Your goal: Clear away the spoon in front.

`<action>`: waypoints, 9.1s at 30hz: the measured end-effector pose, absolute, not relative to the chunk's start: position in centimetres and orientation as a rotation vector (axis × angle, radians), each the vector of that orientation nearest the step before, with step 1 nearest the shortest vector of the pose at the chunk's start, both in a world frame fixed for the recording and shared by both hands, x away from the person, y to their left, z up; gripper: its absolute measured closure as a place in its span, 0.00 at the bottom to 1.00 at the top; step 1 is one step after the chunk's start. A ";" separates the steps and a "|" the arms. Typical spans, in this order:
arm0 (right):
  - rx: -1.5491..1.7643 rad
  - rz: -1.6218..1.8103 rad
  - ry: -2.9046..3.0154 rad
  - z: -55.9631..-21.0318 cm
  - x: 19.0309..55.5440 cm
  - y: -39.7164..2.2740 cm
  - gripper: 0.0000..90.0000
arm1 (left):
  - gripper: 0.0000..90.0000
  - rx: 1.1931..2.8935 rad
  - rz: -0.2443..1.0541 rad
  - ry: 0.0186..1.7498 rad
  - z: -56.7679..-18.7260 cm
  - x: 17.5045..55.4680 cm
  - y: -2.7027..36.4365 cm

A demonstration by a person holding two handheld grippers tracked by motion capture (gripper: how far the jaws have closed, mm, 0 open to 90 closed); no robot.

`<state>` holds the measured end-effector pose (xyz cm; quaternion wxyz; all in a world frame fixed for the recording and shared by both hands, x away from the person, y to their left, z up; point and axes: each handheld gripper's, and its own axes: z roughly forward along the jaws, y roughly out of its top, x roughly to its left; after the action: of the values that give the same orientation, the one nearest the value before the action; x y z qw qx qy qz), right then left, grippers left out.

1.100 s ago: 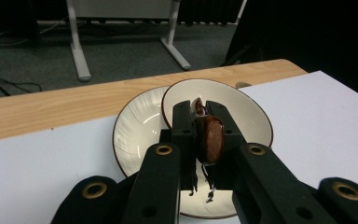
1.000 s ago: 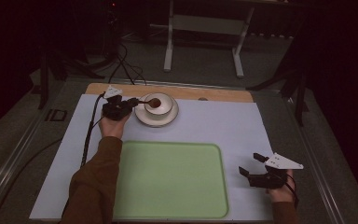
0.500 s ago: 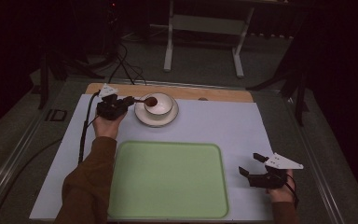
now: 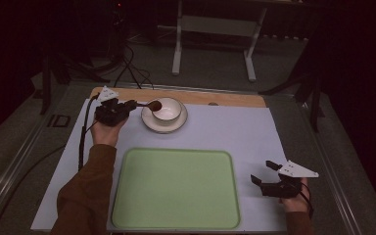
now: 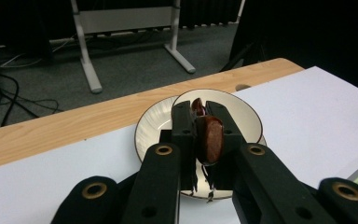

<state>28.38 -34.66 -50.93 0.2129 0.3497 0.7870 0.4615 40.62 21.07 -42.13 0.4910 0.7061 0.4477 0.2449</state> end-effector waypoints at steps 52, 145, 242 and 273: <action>0.973 1.280 2.186 -50.9 28.3 -34.7 0.16 | 0.92 1.843 0.516 1.077 -41.2 36.0 24.6; 0.975 1.258 2.201 -51.0 28.5 -34.5 0.16 | 0.93 1.698 0.375 1.131 -43.8 36.9 23.5; 0.973 1.244 2.215 -51.1 28.5 -34.5 0.16 | 0.75 1.956 0.127 1.085 -51.7 35.3 21.5; 0.973 1.248 2.216 -51.1 28.5 -34.5 0.16 | 0.45 2.037 0.305 1.114 -53.0 34.2 20.4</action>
<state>28.54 -34.51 -51.11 0.2077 0.3494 0.7961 0.4483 34.22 20.44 -53.04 0.3892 0.8013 0.4383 0.1200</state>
